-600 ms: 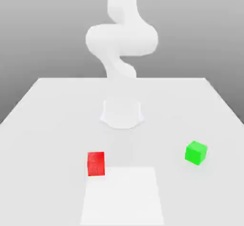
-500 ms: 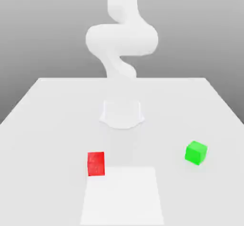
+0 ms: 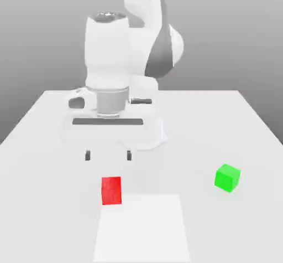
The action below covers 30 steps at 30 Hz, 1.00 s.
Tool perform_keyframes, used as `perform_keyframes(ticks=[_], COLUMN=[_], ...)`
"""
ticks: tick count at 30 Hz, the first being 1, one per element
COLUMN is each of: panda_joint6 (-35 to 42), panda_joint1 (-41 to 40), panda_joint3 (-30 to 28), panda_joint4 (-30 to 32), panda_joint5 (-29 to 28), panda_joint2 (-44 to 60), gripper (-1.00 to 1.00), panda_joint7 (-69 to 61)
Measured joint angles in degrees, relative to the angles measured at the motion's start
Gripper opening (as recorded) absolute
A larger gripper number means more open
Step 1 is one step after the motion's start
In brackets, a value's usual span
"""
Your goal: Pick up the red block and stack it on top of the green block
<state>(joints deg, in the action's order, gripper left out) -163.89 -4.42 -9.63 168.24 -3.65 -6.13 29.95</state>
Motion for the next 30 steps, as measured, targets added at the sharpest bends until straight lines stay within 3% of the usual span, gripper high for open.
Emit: perform_keyframes(ticks=[7, 8, 15, 21, 25, 30], panda_joint6=[-12.0, -13.1, -13.1, -5.0, 0.6, 4.1], panda_joint1=[-4.2, -5.4, -5.7, -4.9, -5.3, 2.5], panda_joint3=[6.1, 7.3, 7.6, 4.9, 5.2, 11.5], panda_joint4=[-0.7, -0.8, -0.8, 0.3, 1.4, 0.8], panda_joint5=[9.0, 9.4, 9.2, 3.0, 1.8, 4.6], panda_joint2=[14.4, 15.6, 15.7, 6.4, -0.3, -3.3], gripper=[0.00, -1.00, -1.00, -1.00, -1.00, -1.00], panda_joint7=[-7.1, -7.5, -7.3, -2.7, -2.1, 1.1])
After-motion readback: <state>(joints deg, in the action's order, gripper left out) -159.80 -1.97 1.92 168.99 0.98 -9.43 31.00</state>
